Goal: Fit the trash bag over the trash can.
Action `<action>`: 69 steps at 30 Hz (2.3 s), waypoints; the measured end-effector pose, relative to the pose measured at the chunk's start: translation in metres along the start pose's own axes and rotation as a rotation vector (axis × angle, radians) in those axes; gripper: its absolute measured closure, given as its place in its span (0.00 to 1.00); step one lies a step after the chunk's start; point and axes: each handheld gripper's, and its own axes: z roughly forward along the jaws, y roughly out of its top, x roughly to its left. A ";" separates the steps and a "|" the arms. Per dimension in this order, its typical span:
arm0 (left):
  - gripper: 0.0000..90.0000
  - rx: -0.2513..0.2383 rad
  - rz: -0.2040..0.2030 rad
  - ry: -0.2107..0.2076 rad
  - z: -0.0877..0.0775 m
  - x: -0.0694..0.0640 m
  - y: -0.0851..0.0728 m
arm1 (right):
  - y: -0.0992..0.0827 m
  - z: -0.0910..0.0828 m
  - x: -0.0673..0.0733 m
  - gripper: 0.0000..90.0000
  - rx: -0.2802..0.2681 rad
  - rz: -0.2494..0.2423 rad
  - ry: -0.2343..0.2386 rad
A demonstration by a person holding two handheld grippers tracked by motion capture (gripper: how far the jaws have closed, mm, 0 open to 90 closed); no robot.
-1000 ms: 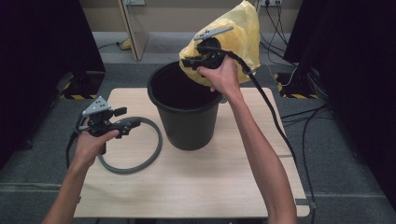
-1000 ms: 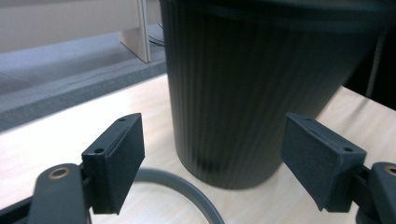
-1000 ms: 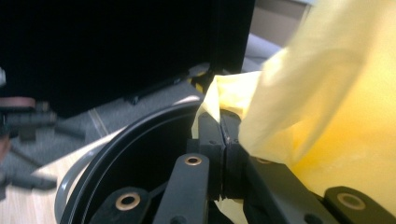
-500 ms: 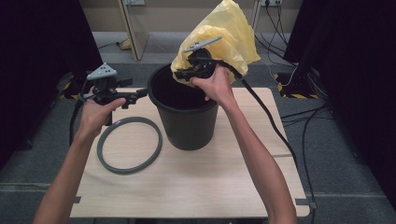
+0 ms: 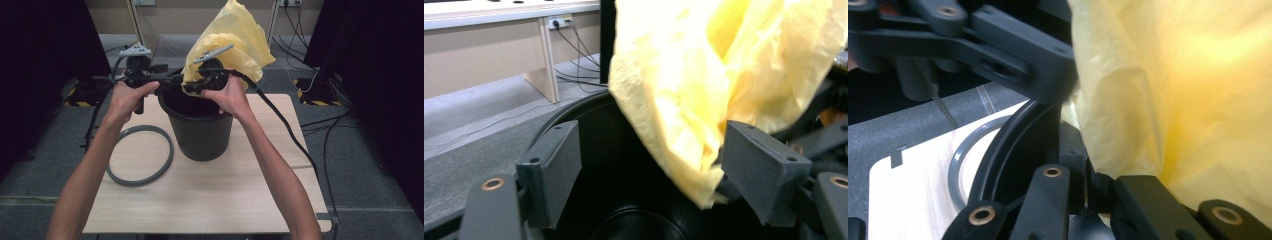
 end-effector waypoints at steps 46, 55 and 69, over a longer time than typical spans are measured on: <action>0.98 0.030 0.068 0.057 0.006 0.030 -0.025 | -0.018 -0.087 -0.033 0.68 -0.106 0.060 -0.209; 0.97 0.042 0.075 0.071 0.005 0.031 -0.032 | -0.034 -0.031 -0.041 0.79 0.047 0.048 -0.188; 0.97 0.038 0.072 0.069 0.004 0.031 -0.034 | -0.026 -0.094 -0.033 0.49 -0.148 0.105 -0.171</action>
